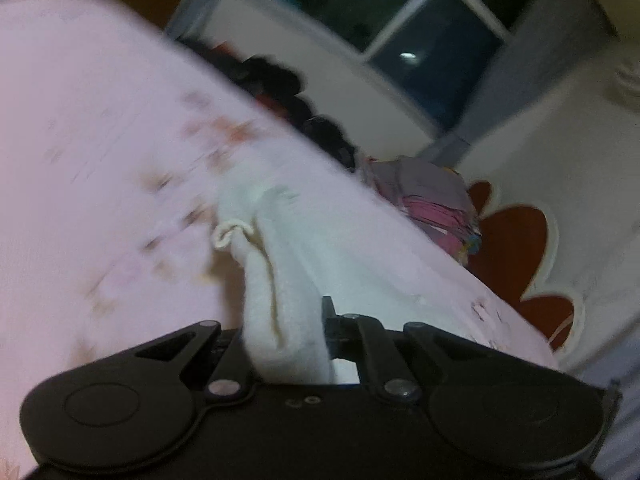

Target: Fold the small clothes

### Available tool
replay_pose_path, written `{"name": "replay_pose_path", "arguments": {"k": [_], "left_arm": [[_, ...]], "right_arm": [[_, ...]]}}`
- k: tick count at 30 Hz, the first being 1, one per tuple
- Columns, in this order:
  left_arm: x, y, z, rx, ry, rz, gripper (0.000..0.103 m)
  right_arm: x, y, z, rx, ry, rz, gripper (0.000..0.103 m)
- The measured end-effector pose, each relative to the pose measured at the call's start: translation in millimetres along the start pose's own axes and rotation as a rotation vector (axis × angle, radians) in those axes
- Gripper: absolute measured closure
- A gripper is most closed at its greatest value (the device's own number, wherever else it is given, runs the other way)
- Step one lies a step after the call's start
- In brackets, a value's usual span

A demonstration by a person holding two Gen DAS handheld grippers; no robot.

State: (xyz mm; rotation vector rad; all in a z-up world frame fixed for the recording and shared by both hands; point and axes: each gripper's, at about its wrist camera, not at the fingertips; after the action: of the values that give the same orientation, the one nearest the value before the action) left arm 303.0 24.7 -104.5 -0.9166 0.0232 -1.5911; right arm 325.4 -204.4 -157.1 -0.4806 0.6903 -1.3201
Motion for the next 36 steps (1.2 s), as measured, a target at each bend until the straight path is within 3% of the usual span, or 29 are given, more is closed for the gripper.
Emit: {"name": "replay_pose_path", "arguments": {"k": [6,11,16,23,28,33,36], "left_arm": [[98,13,-19,-0.012,0.286,-0.095,0.096],[166,44,-74,-0.132,0.493,-0.178,0.096],[187,63,-131,-0.244,0.649,-0.174,0.096],[182,52,-144,-0.279,0.703,-0.208,0.083],[163,25,-139,-0.328,0.707,-0.246,0.071],[141,4,-111,-0.302,0.624,-0.243,0.069],[132,2,-95,-0.26,0.584,-0.192,0.064]], "right_arm": [[65,-44,9,0.057,0.187,0.027,0.065],[134,-83,0,0.083,0.264,-0.043,0.065],[181,-108,-13,0.085,0.314,-0.074,0.065],[190,-113,-6,0.093,0.359,0.038,0.065],[171,-100,5,0.082,0.347,0.128,0.065],[162,-77,7,0.026,0.335,0.128,0.065],[163,-72,5,0.014,0.344,0.127,0.065]]}}
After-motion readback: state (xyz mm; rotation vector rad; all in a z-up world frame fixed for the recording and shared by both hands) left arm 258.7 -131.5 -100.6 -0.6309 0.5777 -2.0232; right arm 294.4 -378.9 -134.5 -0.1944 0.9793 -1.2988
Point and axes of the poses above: each gripper's, at about its wrist camera, not at the fingertips, and y roughly the way its jaws point, x to its right, z to its top, and after that the axes turned 2 degrees about x, right-handed
